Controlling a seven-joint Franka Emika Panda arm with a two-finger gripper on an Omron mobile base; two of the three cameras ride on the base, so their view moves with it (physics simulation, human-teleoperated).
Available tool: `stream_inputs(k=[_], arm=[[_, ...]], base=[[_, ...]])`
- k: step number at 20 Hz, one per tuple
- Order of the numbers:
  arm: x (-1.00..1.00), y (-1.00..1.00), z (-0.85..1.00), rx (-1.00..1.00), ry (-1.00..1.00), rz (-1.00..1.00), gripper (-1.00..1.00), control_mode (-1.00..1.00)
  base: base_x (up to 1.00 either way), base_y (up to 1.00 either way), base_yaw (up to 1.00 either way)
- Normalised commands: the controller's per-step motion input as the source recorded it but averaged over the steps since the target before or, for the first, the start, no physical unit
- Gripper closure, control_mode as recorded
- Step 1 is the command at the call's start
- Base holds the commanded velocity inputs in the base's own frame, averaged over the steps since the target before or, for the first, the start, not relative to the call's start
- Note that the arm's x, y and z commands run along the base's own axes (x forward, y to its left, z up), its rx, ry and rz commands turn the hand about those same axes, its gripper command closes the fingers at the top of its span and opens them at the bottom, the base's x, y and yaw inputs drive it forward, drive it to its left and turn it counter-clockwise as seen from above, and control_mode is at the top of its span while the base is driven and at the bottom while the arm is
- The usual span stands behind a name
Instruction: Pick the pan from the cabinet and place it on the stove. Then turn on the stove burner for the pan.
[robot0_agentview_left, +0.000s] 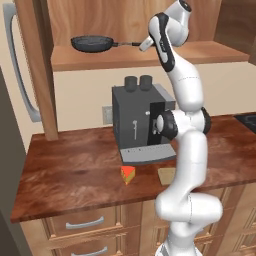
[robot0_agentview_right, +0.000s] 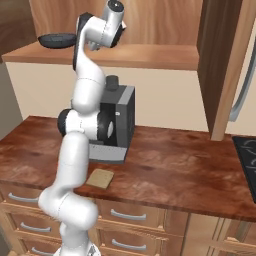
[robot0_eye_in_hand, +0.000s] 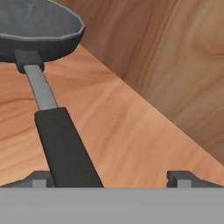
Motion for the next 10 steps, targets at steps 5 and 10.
stream_inputs(k=[5,10], arm=[[0.50,0.00,-0.07,-0.02,0.49,0.04,-1.00,-1.00],[0.10,-0.01,-0.16,0.00,0.54,0.01,-1.00,-1.00]], base=[[0.00,0.00,0.00],[0.00,0.00,0.00]])
